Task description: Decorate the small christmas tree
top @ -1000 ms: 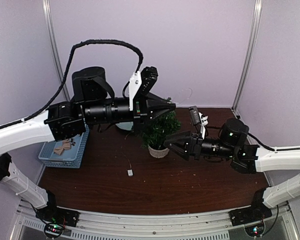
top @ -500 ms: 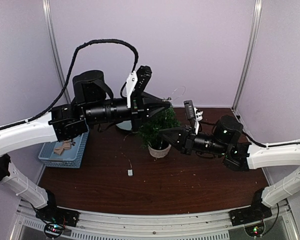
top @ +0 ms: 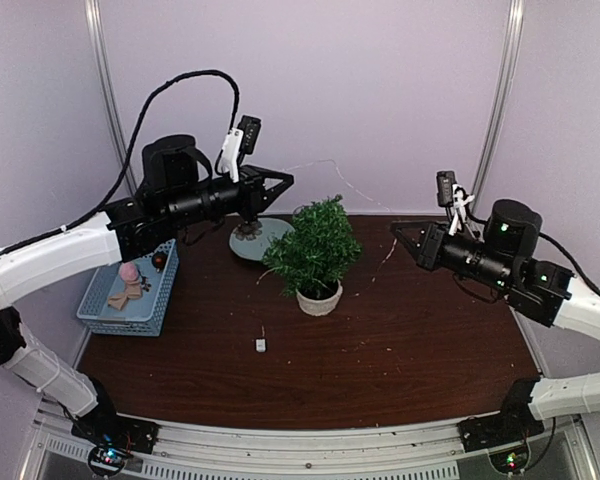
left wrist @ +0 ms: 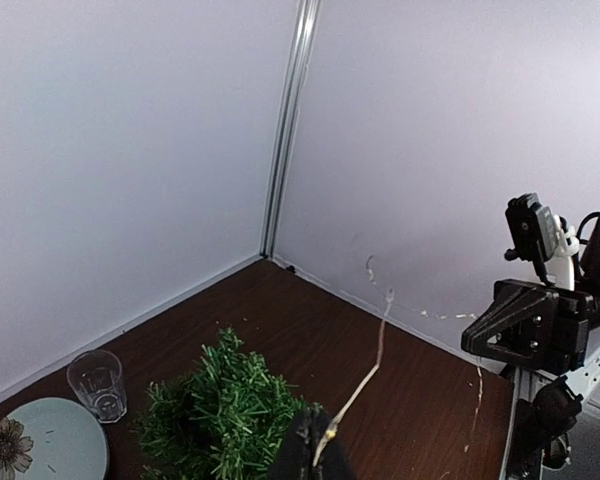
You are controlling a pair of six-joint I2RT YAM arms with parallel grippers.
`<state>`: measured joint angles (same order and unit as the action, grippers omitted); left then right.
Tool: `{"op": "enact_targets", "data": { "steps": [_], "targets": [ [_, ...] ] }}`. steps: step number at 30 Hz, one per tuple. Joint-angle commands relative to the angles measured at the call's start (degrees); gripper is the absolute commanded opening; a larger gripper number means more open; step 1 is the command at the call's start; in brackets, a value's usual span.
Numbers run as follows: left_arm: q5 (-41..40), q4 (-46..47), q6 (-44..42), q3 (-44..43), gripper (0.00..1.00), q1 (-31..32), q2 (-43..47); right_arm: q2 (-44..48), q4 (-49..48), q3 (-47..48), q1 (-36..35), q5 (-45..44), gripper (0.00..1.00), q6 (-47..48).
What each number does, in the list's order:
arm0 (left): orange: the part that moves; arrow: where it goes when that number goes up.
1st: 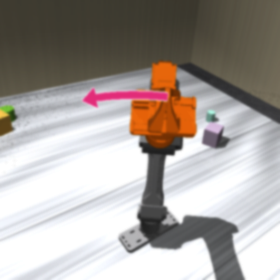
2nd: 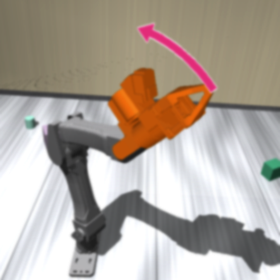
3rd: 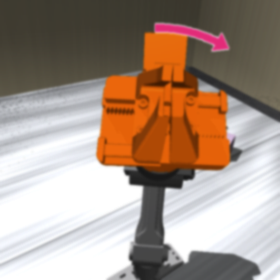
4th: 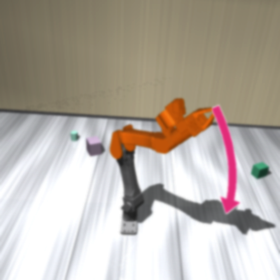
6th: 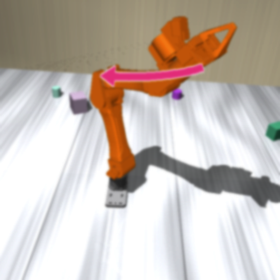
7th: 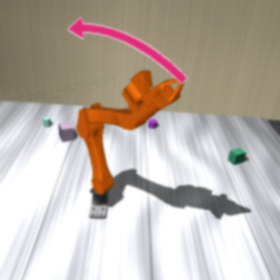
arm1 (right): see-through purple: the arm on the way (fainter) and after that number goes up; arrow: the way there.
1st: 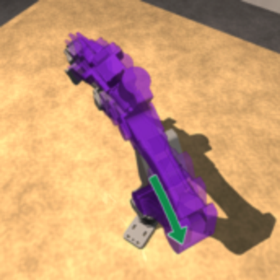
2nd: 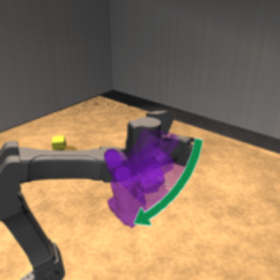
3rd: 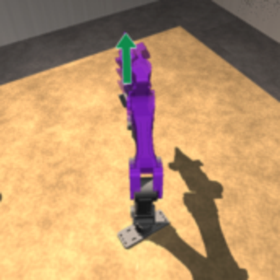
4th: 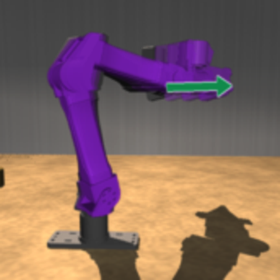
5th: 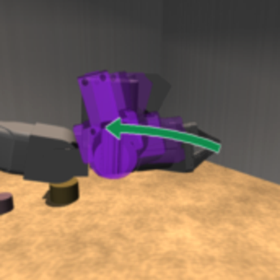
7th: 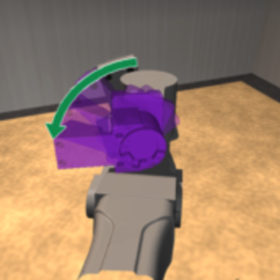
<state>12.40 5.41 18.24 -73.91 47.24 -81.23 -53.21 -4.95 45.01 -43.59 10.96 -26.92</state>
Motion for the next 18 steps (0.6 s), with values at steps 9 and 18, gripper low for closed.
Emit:
{"op": "enact_targets", "data": {
  "steps": [9, 18],
  "targets": [
    [1.5, -9.1, 2.9, -13.9, 0.00, -6.9, -13.2, -14.5, 10.5, 11.9, 11.2, 0.5, 0.00, -1.8],
    [1.2, -15.1, 2.2, -19.9, 0.00, -9.0, -19.9, -26.7, 13.0, 19.2, 13.7, 0.8, 0.00, -2.2]
  ]
}}
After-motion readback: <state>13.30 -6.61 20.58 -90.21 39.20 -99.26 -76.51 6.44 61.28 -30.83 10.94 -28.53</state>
